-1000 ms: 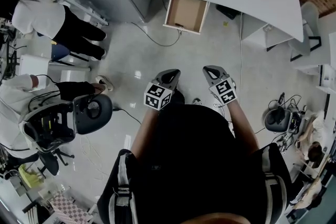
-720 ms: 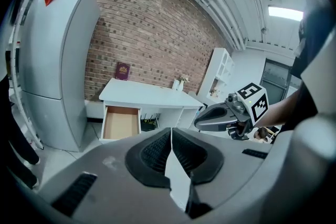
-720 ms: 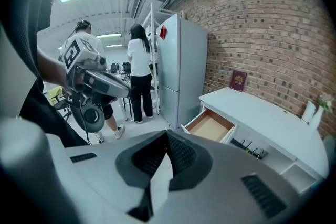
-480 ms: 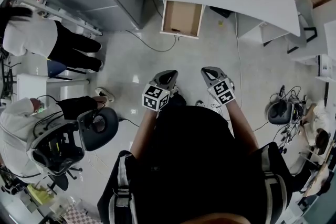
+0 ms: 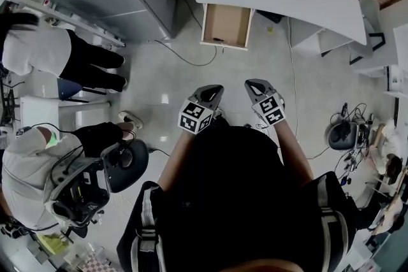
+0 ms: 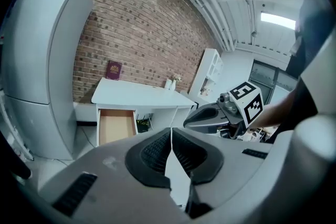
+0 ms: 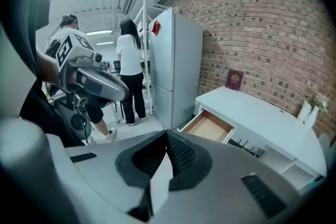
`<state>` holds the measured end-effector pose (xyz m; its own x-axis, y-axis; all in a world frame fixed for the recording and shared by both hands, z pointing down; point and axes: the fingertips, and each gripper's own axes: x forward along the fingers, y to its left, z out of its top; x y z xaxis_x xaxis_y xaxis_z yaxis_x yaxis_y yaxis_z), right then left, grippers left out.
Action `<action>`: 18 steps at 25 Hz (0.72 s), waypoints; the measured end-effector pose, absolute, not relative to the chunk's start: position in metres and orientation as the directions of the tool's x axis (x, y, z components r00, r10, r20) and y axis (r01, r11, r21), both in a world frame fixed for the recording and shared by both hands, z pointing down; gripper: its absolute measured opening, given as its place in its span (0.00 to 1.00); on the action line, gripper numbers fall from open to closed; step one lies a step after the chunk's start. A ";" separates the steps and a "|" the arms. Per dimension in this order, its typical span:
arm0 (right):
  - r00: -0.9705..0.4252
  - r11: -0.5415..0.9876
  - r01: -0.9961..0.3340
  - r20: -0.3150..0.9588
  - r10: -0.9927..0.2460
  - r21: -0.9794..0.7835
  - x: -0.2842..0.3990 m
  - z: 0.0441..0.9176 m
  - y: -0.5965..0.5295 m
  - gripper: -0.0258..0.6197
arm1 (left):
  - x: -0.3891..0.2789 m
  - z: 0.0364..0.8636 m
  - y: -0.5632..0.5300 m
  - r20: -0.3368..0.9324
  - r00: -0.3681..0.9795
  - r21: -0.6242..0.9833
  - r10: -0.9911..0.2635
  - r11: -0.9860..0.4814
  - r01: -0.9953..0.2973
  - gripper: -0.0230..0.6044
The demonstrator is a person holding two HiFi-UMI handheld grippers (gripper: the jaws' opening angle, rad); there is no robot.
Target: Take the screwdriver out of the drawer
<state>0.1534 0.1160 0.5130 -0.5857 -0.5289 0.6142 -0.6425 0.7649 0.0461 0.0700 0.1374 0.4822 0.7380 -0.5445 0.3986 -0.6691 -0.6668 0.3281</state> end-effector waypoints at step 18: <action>-0.561 0.800 -0.585 0.646 -0.517 0.132 0.103 0.513 0.109 0.13 | 0.007 0.483 0.139 0.360 0.722 0.331 -0.590 -0.643 -0.691 0.07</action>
<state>0.1028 0.1095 0.5131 -0.5606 -0.5174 0.6465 -0.5854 0.7998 0.1325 0.0072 0.1389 0.4829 0.7221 -0.5904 0.3605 -0.6908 -0.6427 0.3312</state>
